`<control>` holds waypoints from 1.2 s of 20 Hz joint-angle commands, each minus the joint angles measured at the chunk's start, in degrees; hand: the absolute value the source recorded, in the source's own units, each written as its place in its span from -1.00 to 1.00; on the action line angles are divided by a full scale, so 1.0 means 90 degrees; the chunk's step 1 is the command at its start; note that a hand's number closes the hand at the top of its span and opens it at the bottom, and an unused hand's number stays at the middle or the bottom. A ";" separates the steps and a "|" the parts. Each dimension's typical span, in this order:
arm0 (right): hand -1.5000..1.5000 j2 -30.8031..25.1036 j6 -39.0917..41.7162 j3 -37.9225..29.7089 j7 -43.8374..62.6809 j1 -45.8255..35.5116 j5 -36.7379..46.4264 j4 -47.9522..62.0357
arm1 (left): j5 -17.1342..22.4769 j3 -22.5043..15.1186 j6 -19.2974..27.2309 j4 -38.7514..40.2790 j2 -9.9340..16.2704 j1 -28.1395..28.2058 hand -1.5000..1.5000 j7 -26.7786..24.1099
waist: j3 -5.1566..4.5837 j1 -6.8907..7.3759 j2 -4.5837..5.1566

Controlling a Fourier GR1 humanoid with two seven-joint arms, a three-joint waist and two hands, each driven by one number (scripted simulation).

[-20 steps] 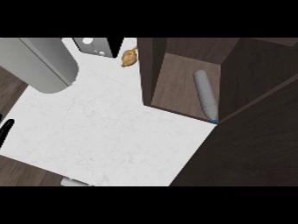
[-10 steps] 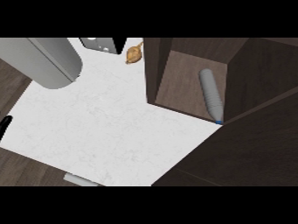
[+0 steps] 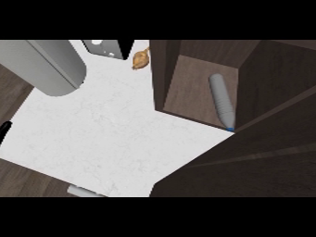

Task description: Pick up the bottled water, place it into the cabinet and close the cabinet

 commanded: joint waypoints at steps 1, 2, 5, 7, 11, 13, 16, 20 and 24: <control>1.00 0.0427 -0.0403 -0.0066 0.0682 -0.0933 0.0163 0.0667 | 0.0007 0.0032 0.0010 0.0031 0.0032 -0.0079 -1.00 0.0041 | 0.0013 -0.0033 -0.0033; 1.00 0.0471 -0.0442 -0.0155 0.0802 -0.1105 0.0148 0.0872 | 0.0068 0.0048 -0.0041 0.0094 0.0007 -0.0046 -1.00 0.0024 | 0.0006 -0.0005 -0.0027; 1.00 0.0770 -0.0605 -0.0367 0.1095 -0.1775 0.0050 0.1451 | 0.0050 0.0044 -0.0054 0.0208 0.0002 -0.0072 -1.00 0.0038 | 0.0021 -0.0071 -0.0034; 1.00 0.1009 -0.0762 -0.0408 0.1313 -0.2159 0.0101 0.1904 | 0.0084 0.0008 -0.0067 0.0083 0.0003 -0.0017 -1.00 0.0069 | 0.0045 -0.0029 -0.0084; 1.00 0.1641 -0.1141 -0.0599 0.1670 -0.3143 0.0101 0.2964 | 0.0119 0.0095 -0.0136 0.0248 0.0006 -0.0022 -1.00 0.0034 | 0.0061 -0.0068 -0.0079; 1.00 0.2006 -0.1342 -0.0701 0.1877 -0.3813 0.0131 0.3493 | 0.0134 0.0142 -0.0092 0.0363 -0.0065 -0.0055 -1.00 -0.0019 | 0.0068 -0.0186 -0.0106; 1.00 0.2167 -0.1849 -0.1003 0.1894 -0.4648 0.0348 0.4305 | 0.0120 0.0095 -0.0182 0.0444 -0.0036 0.0052 -1.00 0.0037 | 0.0086 -0.0241 -0.0121; 1.00 0.2183 -0.2656 -0.1521 0.1519 -0.5580 0.0765 0.5330 | 0.0095 0.0174 -0.0174 0.0458 -0.0058 0.0107 -1.00 -0.0030 | 0.0111 -0.0387 -0.0130; 1.00 0.2192 -0.3448 -0.1864 0.1172 -0.6261 0.0882 0.6283 | 0.0102 0.0252 -0.0258 0.0467 -0.0119 0.0184 -1.00 -0.0152 | 0.0116 -0.0408 -0.0131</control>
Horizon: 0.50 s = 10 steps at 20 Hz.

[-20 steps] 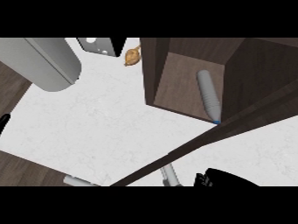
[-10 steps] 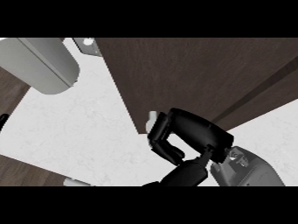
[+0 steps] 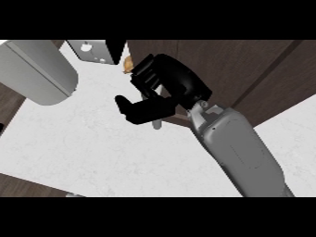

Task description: Pick up the bottled water, place it into the cabinet and close the cabinet

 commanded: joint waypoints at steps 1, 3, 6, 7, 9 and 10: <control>1.00 0.0043 -0.0811 -0.0552 -0.0322 -0.1176 0.0134 0.1036 | -0.0004 0.0102 -0.0133 0.0055 0.0018 0.0083 -1.00 -0.0080 | -0.0009 0.0025 0.0000; 1.00 0.0045 -0.1033 -0.0621 -0.0515 -0.1239 0.0124 0.1414 | 0.0069 0.0199 -0.0135 0.0081 0.0035 0.0080 -1.00 -0.0083 | 0.0001 -0.0097 0.0010; 1.00 0.0045 -0.1409 -0.0638 -0.0802 -0.1263 -0.0011 0.1723 | 0.0089 0.0098 -0.0109 -0.0020 -0.0039 0.0089 -1.00 -0.0036 | 0.0013 -0.0174 0.0033; 1.00 0.0045 -0.1589 -0.0707 -0.0778 -0.1382 -0.0137 0.1728 | 0.0186 0.0223 -0.0165 0.0093 0.0033 0.0130 -1.00 -0.0023 | 0.0010 -0.0161 0.0018; -1.00 0.0046 -0.1837 -0.0765 -0.0898 -0.1369 -0.0269 0.1861 | 0.0090 0.0173 -0.0178 0.0073 -0.0065 0.0214 -1.00 -0.0115 | 0.0010 -0.0186 0.0013; -1.00 0.0045 -0.1919 -0.0859 -0.0877 -0.1415 -0.0397 0.1892 | 0.0076 0.0194 -0.0144 0.0071 -0.0056 0.0234 -1.00 -0.0112 | 0.0014 -0.0213 0.0011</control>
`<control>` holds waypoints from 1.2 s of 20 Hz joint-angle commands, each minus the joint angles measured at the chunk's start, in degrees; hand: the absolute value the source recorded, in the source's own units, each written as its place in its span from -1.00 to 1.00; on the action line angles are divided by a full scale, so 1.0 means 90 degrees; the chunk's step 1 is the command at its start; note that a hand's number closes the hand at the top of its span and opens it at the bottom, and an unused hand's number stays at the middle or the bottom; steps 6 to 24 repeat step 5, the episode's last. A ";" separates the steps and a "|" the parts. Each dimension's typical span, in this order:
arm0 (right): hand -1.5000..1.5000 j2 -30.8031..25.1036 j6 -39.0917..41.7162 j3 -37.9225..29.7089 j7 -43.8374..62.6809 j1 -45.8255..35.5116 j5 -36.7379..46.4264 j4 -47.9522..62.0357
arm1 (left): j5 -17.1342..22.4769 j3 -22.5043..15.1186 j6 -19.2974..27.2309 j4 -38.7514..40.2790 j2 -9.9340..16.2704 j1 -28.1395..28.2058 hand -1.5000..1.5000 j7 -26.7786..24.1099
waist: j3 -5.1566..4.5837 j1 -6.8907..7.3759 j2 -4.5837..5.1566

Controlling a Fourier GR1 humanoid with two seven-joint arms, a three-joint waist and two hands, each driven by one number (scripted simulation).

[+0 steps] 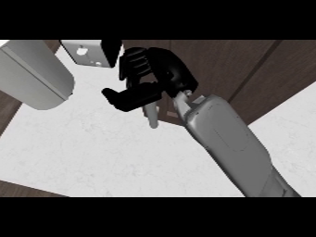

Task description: Pick up the bottled water, place it into the cabinet and close the cabinet

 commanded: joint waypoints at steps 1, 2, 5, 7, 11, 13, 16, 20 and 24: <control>-1.00 -0.0005 -0.0927 -0.0839 -0.0538 -0.0804 -0.0118 0.0924 | 0.0087 0.0035 -0.0085 -0.0003 -0.0028 0.0028 -1.00 -0.0007 | -0.0004 0.0002 0.0132; -1.00 -0.0005 -0.0949 -0.0887 -0.0551 -0.0838 -0.0175 0.0970 | 0.0057 0.0003 -0.0019 -0.0041 -0.0066 0.0052 -1.00 -0.0006 | -0.0001 -0.0018 0.0137; -1.00 -0.0005 -0.0935 -0.0845 -0.0624 -0.0916 -0.0278 0.1187 | 0.0082 0.0129 -0.0098 0.0073 -0.0018 0.0079 -1.00 -0.0039 | -0.0007 -0.0079 0.0147; -1.00 -0.0005 -0.0935 -0.0845 -0.0624 -0.0916 -0.0278 0.1187 | 0.0082 0.0129 -0.0098 0.0073 -0.0018 0.0079 -1.00 -0.0039 | -0.0007 -0.0079 0.0147; -1.00 -0.0005 -0.0935 -0.0845 -0.0624 -0.0916 -0.0278 0.1187 | 0.0082 0.0129 -0.0098 0.0073 -0.0018 0.0079 -1.00 -0.0039 | -0.0007 -0.0079 0.0147; -1.00 -0.0005 -0.0935 -0.0845 -0.0624 -0.0916 -0.0278 0.1187 | 0.0082 0.0129 -0.0098 0.0073 -0.0018 0.0079 -1.00 -0.0039 | -0.0007 -0.0079 0.0147; -1.00 -0.0005 -0.0935 -0.0845 -0.0624 -0.0916 -0.0278 0.1187 | 0.0082 0.0129 -0.0098 0.0073 -0.0018 0.0079 -1.00 -0.0039 | -0.0007 -0.0079 0.0147; -1.00 -0.0005 -0.0935 -0.0845 -0.0624 -0.0916 -0.0278 0.1187 | 0.0082 0.0129 -0.0098 0.0073 -0.0018 0.0079 -1.00 -0.0039 | -0.0007 -0.0079 0.0147; -1.00 -0.0005 -0.0935 -0.0845 -0.0624 -0.0916 -0.0278 0.1187 | 0.0082 0.0129 -0.0098 0.0073 -0.0018 0.0079 -1.00 -0.0039 | -0.0007 -0.0079 0.0147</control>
